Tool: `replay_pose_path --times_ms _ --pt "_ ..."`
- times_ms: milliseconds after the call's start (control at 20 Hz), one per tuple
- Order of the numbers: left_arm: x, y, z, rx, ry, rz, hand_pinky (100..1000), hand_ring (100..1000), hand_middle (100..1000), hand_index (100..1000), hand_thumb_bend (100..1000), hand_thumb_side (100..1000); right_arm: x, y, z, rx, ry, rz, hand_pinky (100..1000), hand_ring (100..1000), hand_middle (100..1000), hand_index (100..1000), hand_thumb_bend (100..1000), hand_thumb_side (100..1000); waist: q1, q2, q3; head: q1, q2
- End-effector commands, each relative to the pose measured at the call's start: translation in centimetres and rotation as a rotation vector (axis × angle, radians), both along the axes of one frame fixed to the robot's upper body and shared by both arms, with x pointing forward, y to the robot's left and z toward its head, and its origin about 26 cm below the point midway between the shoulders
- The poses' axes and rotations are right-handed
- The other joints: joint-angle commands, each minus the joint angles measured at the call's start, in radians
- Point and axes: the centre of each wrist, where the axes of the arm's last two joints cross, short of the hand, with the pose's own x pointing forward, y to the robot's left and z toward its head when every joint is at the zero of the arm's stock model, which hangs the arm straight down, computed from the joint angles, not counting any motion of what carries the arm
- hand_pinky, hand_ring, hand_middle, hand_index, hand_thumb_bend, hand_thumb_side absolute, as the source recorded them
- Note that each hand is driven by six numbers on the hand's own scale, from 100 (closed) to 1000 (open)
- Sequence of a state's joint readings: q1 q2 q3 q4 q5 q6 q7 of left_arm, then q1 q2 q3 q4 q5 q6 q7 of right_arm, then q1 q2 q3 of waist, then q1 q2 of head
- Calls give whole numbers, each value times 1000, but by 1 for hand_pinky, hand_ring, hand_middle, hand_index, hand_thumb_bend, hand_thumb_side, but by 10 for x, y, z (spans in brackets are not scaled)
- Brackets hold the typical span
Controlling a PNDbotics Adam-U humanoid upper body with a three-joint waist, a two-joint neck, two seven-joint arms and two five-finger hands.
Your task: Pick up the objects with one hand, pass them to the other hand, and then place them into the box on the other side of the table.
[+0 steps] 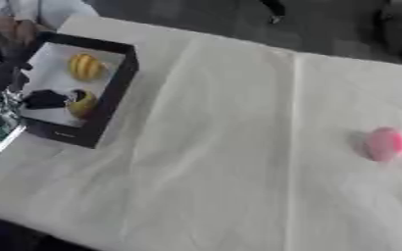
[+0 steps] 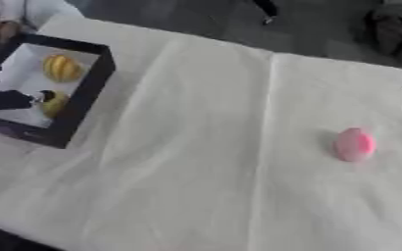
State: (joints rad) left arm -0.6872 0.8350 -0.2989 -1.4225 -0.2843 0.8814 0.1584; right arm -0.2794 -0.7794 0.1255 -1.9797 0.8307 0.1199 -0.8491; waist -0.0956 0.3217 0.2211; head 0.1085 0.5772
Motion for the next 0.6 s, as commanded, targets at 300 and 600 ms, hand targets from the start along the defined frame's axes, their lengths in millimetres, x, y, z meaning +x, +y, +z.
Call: replay_pose_path --times_ms 300,600 --pt "-54 -46 69 -61 -352 -236 888 705 762 872 304 637 -4 -9 18 55 80 -54 674 706 635 720 376 149 7 -18 11 -116 4" --pt "-94 -76 74 -256 -585 -543 914 713 780 917 344 933 -6 -20 36 160 625 -59 717 805 775 823 285 309 4 -18 19 -229 16"
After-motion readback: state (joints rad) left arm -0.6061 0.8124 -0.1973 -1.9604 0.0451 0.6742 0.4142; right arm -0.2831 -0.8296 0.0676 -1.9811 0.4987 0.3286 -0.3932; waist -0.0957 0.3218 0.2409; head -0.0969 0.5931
